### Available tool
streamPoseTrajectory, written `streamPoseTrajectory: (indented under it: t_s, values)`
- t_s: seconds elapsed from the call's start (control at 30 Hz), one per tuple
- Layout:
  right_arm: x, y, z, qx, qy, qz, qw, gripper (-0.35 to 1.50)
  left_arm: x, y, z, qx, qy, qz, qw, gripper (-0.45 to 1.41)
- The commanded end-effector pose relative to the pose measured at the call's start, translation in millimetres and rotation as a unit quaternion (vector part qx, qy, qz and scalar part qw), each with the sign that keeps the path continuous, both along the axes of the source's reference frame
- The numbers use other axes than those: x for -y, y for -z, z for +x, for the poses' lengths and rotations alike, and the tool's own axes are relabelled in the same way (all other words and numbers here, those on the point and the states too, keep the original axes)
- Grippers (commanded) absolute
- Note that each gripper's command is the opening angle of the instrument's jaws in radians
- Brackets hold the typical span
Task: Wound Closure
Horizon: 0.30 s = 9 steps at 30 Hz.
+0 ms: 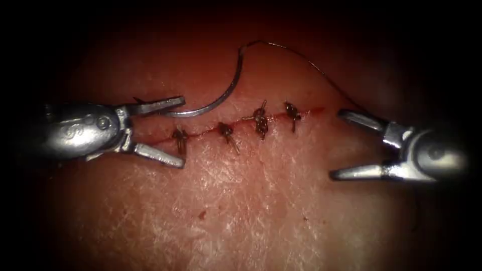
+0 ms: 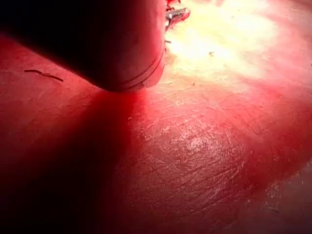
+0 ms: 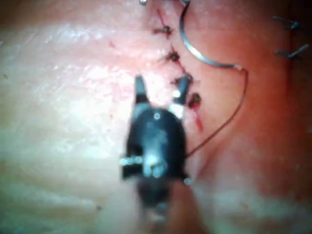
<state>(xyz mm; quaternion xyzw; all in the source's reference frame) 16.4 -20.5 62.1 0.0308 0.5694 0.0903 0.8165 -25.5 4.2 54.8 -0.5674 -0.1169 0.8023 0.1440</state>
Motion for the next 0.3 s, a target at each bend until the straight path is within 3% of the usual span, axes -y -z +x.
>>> streamPoseTrajectory:
  t_s: [0.03, 0.3]
  values:
    - [0.4, -0.6, 0.6, 0.001, -0.002, 0.0, 1.0, 1.23, 0.2, -0.7, -0.4, 0.001, -0.001, 0.0, 1.0, 0.72]
    - [0.4, -0.6, 0.3, 0.001, -0.003, 0.0, 1.0, 1.23, 0.4, -0.9, -0.5, 0.0, -0.001, -0.001, 1.0, 0.72]
